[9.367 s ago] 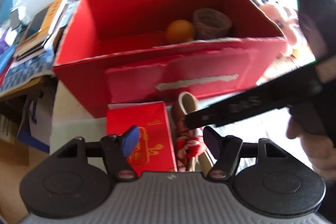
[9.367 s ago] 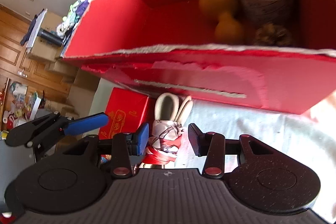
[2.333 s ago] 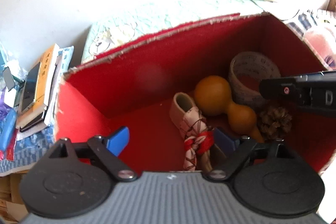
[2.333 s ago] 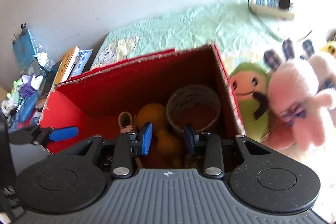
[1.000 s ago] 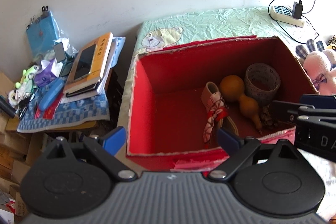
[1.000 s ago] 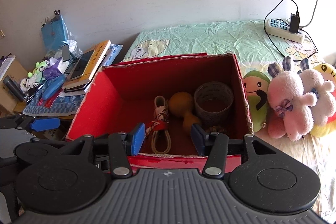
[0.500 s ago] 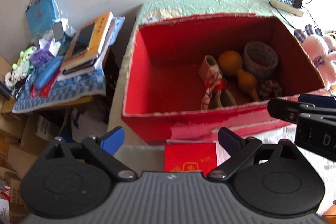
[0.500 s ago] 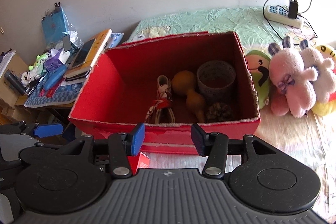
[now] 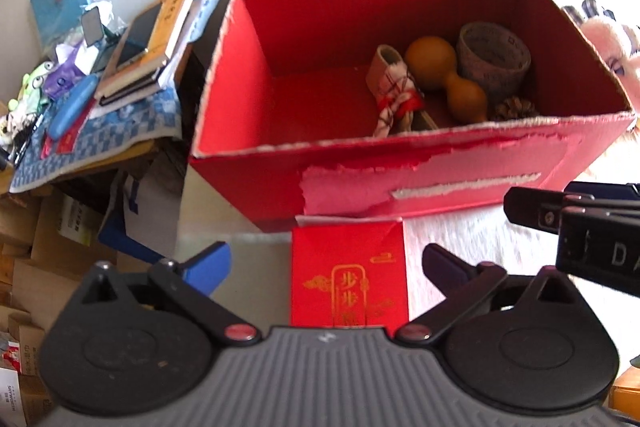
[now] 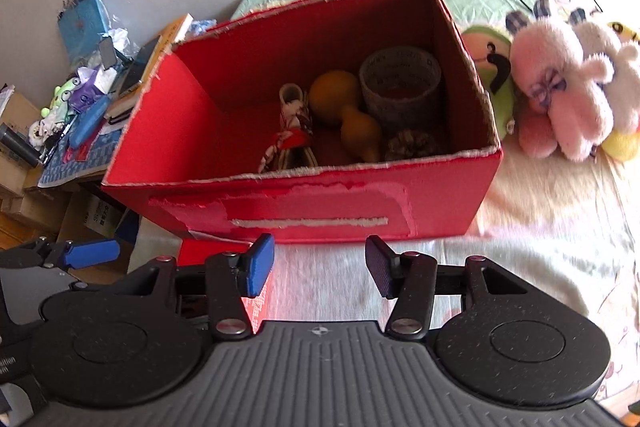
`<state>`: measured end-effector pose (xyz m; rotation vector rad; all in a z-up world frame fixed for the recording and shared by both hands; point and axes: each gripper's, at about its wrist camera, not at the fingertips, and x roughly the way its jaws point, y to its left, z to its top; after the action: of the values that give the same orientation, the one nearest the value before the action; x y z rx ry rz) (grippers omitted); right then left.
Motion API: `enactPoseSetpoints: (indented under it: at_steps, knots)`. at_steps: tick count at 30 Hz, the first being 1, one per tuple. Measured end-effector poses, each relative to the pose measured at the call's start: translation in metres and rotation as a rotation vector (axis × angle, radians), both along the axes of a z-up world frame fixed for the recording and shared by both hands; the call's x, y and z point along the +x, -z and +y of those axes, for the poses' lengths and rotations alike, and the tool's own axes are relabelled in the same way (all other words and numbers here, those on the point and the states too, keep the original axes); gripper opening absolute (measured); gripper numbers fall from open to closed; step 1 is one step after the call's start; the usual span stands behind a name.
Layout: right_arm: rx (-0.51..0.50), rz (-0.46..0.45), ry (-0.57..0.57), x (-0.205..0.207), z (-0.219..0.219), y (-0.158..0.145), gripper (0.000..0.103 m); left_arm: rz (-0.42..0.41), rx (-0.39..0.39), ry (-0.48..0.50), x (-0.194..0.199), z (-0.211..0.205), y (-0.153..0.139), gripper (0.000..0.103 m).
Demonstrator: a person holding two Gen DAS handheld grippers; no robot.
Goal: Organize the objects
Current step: 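Reach the right gripper down to the red gift box in front of the red box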
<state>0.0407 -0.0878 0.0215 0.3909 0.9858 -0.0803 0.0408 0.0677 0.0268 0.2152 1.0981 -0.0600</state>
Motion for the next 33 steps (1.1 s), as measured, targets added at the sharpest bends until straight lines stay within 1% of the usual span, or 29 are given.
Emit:
enactPoseSetpoints:
  at_steps: [4,8,10,11,20,23,28,31,33]
  knots:
    - [0.017,0.026,0.010,0.001,0.000,0.005,0.057,0.012,0.002,0.007,-0.001,0.000,0.004,0.102]
    - [0.008,0.041,0.024,0.002,0.000,0.008,0.058,0.027,-0.003,0.007,0.000,0.003,0.008,0.102]
    - [0.005,0.050,0.035,0.004,-0.001,0.009,0.062,0.036,-0.005,0.009,0.001,0.003,0.009,0.102]
    - [0.002,0.053,0.040,0.004,-0.001,0.010,0.062,0.038,-0.008,0.013,0.001,0.003,0.010,0.102]
    - [-0.002,0.069,0.051,0.007,0.005,0.014,0.062,0.047,-0.013,0.037,0.002,0.006,0.015,0.102]
    - [0.008,0.067,0.034,0.010,0.007,0.012,0.062,0.063,-0.026,0.035,0.003,0.009,0.017,0.102]
    - [0.010,0.065,0.001,0.017,0.010,0.012,0.062,0.058,-0.022,0.021,0.005,0.010,0.017,0.102]
    - [0.028,0.063,-0.009,0.020,0.009,0.010,0.062,0.070,-0.026,0.001,0.007,0.013,0.017,0.102]
    - [0.033,0.061,-0.025,0.021,0.010,0.011,0.062,0.069,-0.024,0.007,0.006,0.013,0.017,0.102]
